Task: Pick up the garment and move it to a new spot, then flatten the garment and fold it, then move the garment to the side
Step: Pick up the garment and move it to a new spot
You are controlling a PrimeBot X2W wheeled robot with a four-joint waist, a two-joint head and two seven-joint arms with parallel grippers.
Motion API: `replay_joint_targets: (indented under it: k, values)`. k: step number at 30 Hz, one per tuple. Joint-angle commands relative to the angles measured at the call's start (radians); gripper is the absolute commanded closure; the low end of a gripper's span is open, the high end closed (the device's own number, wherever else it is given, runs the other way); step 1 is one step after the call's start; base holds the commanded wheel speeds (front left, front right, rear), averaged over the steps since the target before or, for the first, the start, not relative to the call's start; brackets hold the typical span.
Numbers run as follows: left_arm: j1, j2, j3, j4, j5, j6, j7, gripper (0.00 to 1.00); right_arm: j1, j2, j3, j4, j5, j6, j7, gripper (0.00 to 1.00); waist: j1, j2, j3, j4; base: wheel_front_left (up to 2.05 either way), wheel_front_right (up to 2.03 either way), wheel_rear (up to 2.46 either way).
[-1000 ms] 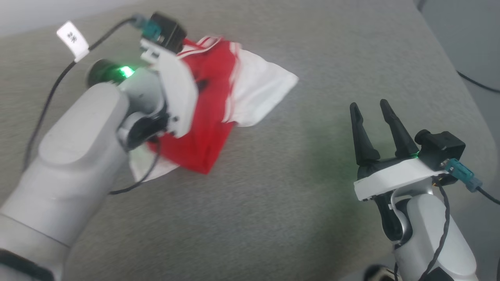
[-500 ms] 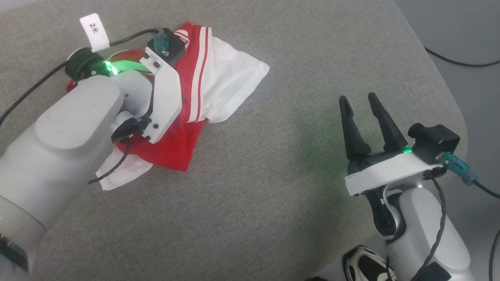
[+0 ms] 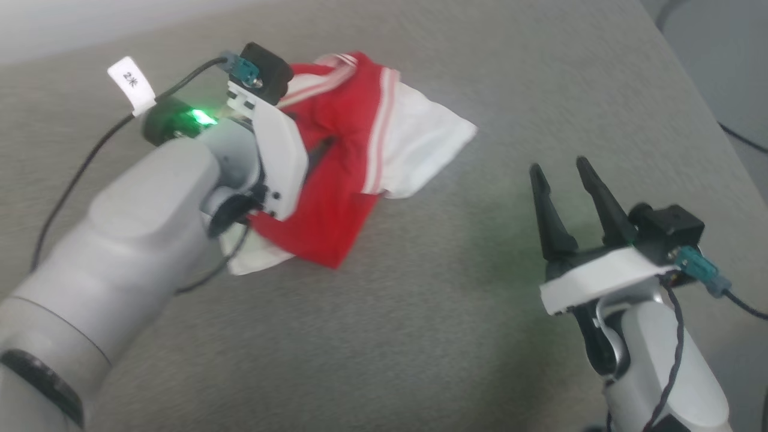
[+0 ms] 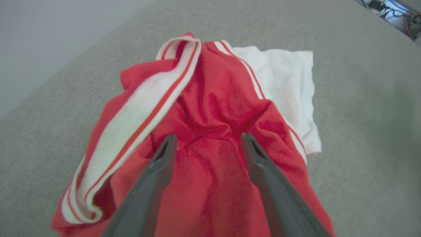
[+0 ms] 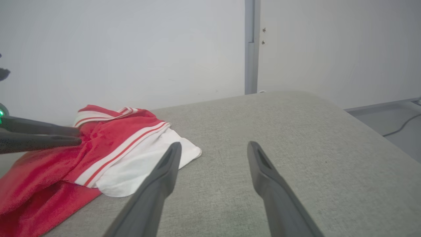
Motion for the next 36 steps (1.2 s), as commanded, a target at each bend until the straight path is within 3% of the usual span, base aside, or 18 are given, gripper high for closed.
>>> replay_joint_targets:
  k: [1,6,14,20,27,34,36]
  values:
    - [0.032,-0.009,0.0,-0.013,-0.02,0.002,-0.02,0.0,0.02,-0.008,-0.003,0.008,-0.011,0.0,-0.006,0.0,0.0,0.0,-0.078,0.082,0.0,0.0,0.0]
    - [0.12,0.006,0.021,-0.035,-0.078,0.002,-0.158,0.0,0.054,-0.035,-0.022,0.015,-0.036,0.0,-0.006,0.0,0.0,0.0,-0.148,0.173,0.0,0.0,0.0]
    - [0.377,0.001,0.098,0.04,-0.196,0.002,-0.402,0.0,0.129,-0.094,-0.107,0.031,-0.058,0.0,-0.006,0.0,0.0,0.0,-0.24,0.309,0.0,0.0,0.0]
    - [0.52,0.006,0.164,0.082,-0.226,0.002,-0.498,0.0,0.202,-0.128,-0.185,0.031,-0.073,0.0,-0.006,0.0,0.0,0.0,-0.298,0.396,0.0,0.0,0.0]
    - [0.696,0.026,0.417,0.016,-0.082,0.014,-0.505,0.0,0.277,-0.149,-0.233,0.023,-0.082,0.0,-0.006,0.0,0.0,0.0,-0.347,0.447,0.0,0.0,0.0]
    - [0.921,0.034,0.72,-0.194,0.182,0.101,-0.506,0.0,0.316,-0.157,-0.262,0.004,-0.079,0.0,-0.006,0.0,0.0,0.0,-0.364,0.446,0.0,0.0,0.0]
    - [0.949,0.031,0.758,-0.233,0.23,0.115,-0.506,0.0,0.317,-0.156,-0.264,0.0,-0.079,0.0,-0.006,0.0,0.0,0.0,-0.364,0.442,0.0,0.0,0.0]
